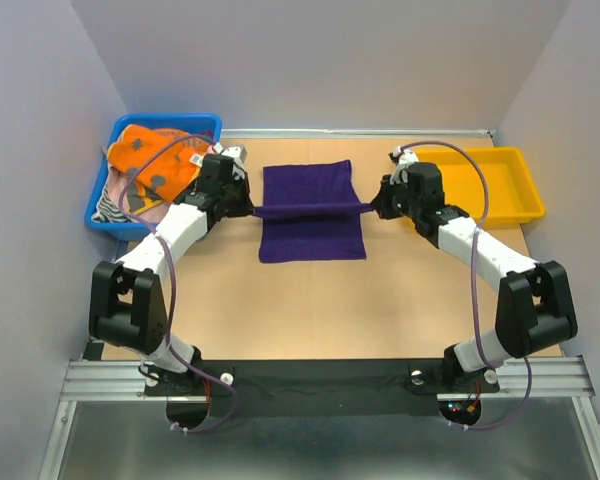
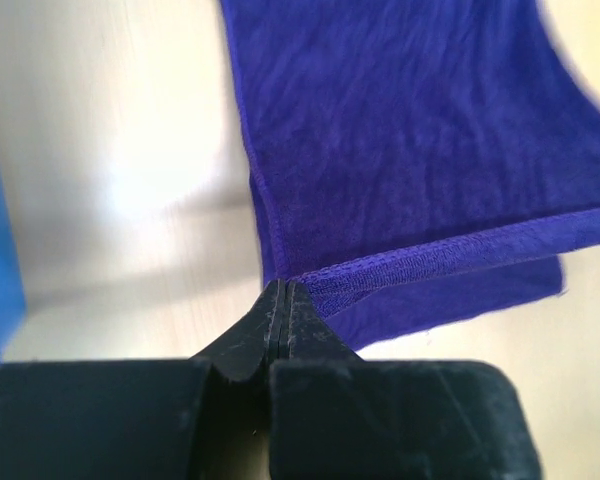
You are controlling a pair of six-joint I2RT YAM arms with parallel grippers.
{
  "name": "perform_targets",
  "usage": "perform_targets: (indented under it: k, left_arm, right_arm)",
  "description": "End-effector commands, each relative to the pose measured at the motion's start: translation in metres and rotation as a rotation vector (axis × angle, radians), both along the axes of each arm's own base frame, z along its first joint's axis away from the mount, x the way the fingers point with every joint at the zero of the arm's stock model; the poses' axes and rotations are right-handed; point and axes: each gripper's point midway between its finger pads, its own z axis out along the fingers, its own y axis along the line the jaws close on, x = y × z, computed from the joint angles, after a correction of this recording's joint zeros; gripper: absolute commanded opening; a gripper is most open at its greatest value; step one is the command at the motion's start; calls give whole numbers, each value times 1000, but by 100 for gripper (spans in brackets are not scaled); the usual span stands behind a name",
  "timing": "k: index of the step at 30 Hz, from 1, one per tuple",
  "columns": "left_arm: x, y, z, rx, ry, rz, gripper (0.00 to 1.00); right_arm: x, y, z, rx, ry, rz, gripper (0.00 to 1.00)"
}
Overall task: Fold and stack the towels
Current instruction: Fold the towel
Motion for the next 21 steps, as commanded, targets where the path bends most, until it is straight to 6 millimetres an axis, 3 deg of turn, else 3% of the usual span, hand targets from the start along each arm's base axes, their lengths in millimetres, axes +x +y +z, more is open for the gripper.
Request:
perform_targets:
  k: [1, 4, 10, 16, 21]
  left_arm:
    - [-21, 4, -60, 40, 122, -12, 0]
    - [-31, 0, -90, 49, 194, -27, 0]
    - [-37, -7, -114, 72, 230, -32, 0]
    - [-43, -2, -127, 104, 258, -5, 0]
    - [-40, -1, -117, 110, 227, 3, 0]
  right_arm:
    - [-18, -5, -38, -9, 110, -7, 1]
    - [-24, -8, -69, -26, 186, -21, 0]
    - [-29, -15, -111, -70, 281, -55, 0]
    - [-38, -12, -125, -59, 328, -38, 1]
    - [-43, -10, -125, -43, 337, -32, 0]
